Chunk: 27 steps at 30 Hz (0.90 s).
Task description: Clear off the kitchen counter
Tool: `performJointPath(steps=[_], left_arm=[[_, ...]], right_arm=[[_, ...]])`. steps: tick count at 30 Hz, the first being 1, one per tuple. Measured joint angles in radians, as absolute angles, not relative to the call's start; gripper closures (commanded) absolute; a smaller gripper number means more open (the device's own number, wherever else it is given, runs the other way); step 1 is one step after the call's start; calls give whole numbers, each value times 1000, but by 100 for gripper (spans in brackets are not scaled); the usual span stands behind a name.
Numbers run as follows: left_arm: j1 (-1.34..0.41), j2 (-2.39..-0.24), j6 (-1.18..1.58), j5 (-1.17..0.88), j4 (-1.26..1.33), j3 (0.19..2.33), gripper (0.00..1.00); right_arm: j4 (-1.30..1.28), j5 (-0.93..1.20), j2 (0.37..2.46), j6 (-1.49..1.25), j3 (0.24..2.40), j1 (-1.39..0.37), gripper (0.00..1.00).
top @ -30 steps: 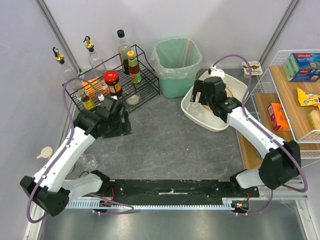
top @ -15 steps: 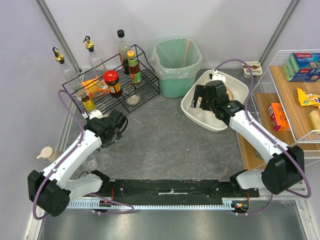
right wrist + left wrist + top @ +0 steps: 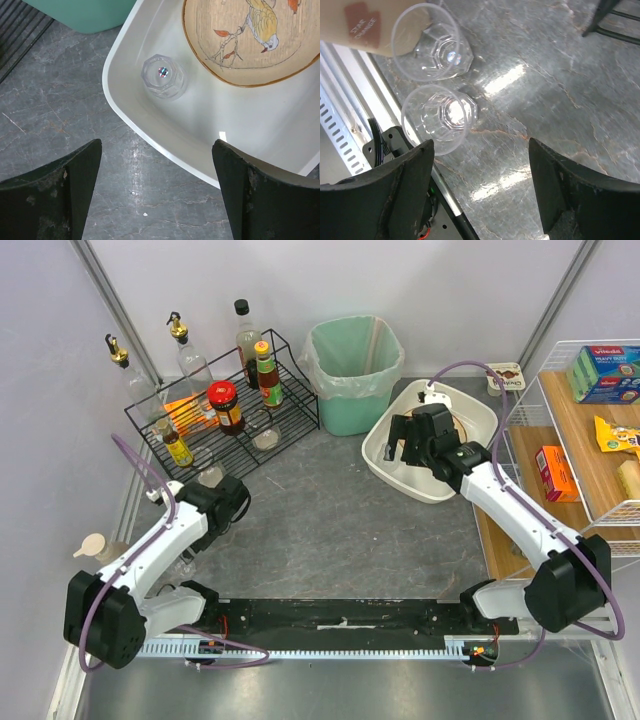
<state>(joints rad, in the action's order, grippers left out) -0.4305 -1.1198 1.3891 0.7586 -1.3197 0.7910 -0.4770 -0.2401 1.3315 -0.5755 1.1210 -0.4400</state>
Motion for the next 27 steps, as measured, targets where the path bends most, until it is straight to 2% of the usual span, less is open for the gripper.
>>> performJointPath(steps=[8,13,20,25,27], left_arm=[[-355,-1128,1474,785,-1330,755,32],[-284,-1107,1480,783,-1302,724,32],[-223,-1070,1479,748,-1218,698,49],[-173,-1070,1476,701,-1165,662,51],[-147,-1070,1471,690,-1142,653,59]], right_arm=[[-497,-232,1345,-576,1121,-440,3],[-504,-231,1346,-576,1121,-440,3],[-531,-231,1376,-575,1146,-440,3],[-551,-233,1383,-575,1172,-440,3],[-559,-235,1385,-572,1188,-440,3]])
